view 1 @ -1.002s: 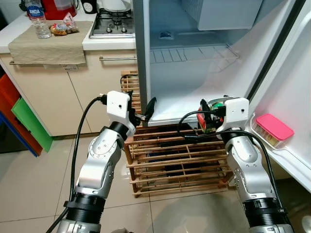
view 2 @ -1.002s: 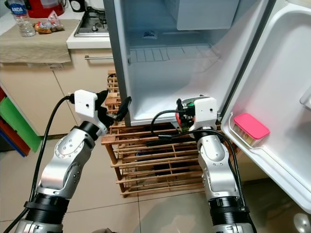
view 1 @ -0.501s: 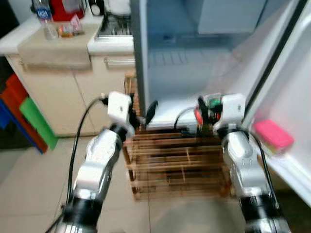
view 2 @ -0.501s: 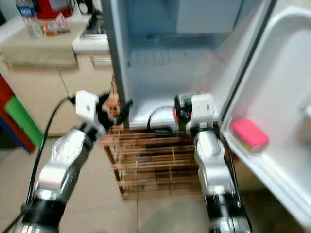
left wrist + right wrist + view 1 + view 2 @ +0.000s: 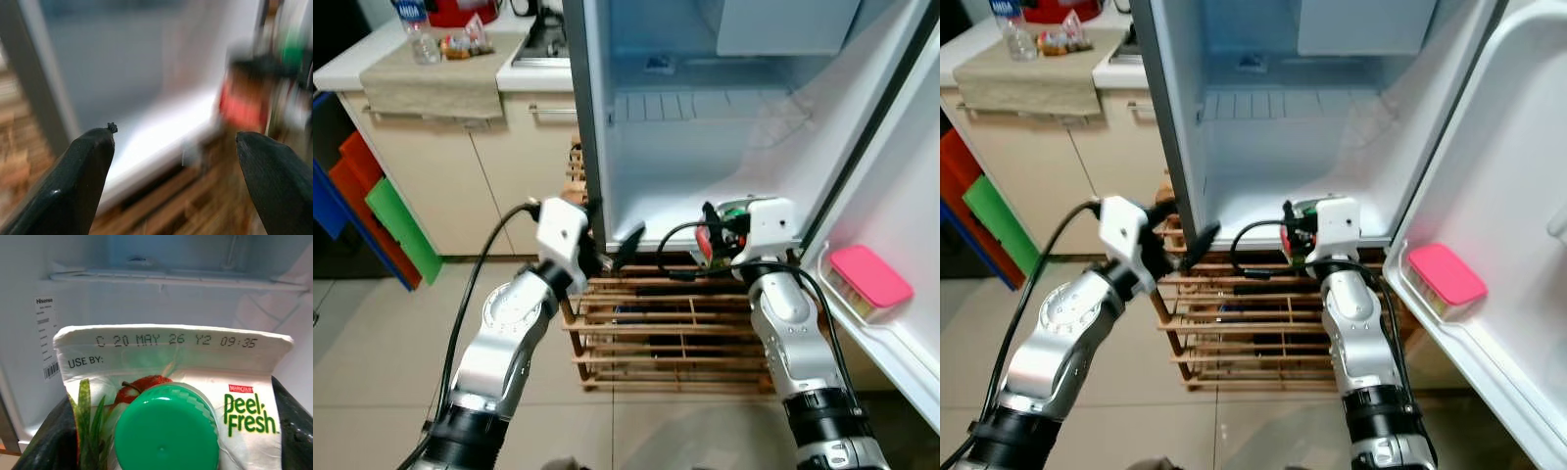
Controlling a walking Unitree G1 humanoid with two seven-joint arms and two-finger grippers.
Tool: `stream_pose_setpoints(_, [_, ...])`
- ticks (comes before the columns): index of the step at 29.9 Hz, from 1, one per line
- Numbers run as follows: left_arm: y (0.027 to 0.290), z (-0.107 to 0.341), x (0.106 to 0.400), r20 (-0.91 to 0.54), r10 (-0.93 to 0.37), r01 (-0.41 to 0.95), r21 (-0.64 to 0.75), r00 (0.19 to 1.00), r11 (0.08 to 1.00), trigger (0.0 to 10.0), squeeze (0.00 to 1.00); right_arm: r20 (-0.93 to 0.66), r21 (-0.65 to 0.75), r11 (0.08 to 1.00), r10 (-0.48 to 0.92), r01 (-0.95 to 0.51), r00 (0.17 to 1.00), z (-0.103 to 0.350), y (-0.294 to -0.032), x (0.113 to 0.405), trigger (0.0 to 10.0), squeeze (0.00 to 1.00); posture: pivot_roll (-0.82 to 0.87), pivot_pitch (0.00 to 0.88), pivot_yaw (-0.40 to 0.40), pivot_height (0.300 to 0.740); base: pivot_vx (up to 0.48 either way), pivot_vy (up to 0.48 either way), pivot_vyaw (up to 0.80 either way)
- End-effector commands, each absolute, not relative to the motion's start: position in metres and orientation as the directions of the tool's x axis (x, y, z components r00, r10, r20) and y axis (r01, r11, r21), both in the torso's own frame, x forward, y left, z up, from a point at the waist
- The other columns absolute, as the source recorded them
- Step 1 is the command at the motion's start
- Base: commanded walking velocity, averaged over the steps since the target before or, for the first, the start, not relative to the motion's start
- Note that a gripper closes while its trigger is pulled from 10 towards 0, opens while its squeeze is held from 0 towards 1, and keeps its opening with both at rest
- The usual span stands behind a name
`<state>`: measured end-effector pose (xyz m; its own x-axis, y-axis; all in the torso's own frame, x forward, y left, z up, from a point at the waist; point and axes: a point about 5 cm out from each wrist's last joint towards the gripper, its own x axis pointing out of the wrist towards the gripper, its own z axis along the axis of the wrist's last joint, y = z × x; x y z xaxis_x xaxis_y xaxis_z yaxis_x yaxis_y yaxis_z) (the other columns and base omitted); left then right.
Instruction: Restocking fridge
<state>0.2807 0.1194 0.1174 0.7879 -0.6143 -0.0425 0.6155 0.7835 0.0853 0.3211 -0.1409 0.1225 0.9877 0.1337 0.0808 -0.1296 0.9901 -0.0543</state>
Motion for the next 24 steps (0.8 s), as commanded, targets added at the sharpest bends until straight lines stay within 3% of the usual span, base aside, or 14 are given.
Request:
stream_pose_setpoints(1, [0.117, 0.106, 0.277, -0.074, -0.608, 0.612, 0.099, 0.791, 0.784, 10.0, 0.00, 0.108, -0.066, 0.989, 0.140, -0.133, 0.984, 0.129, -0.138, 0.327, 10.0, 0.00, 0.02, 0.000, 0.008, 0.740, 0.000, 0.000, 0.00])
stream_pose_setpoints(5, [0.109, 0.110, 0.283, -0.042, -0.550, 0.550, 0.137, 0.834, 0.824, 10.0, 0.00, 0.127, -0.074, 0.991, 0.123, -0.114, 0.984, 0.135, -0.140, 0.336, 10.0, 0.00, 0.02, 0.000, 0.001, 0.740, 0.000, 0.000, 0.00])
stream_pose_setpoints(11, [0.103, 0.119, 0.283, 0.012, -0.598, 0.591, 0.143, 0.801, 0.794, 10.0, 0.00, 0.163, -0.080, 0.991, 0.122, -0.110, 0.979, 0.149, -0.134, 0.350, 10.0, 0.00, 0.02, 0.000, -0.007, 0.740, 0.091, 0.000, 0.00])
stream_pose_setpoints(24, [0.096, 0.151, 0.278, 0.097, -0.711, 0.665, 0.285, 0.697, 0.691, 10.0, 0.00, 0.175, -0.088, 0.988, 0.137, -0.123, 0.975, 0.150, -0.127, 0.358, 10.0, 0.00, 0.04, 0.000, -0.011, 0.740, 0.480, 0.000, 0.00])
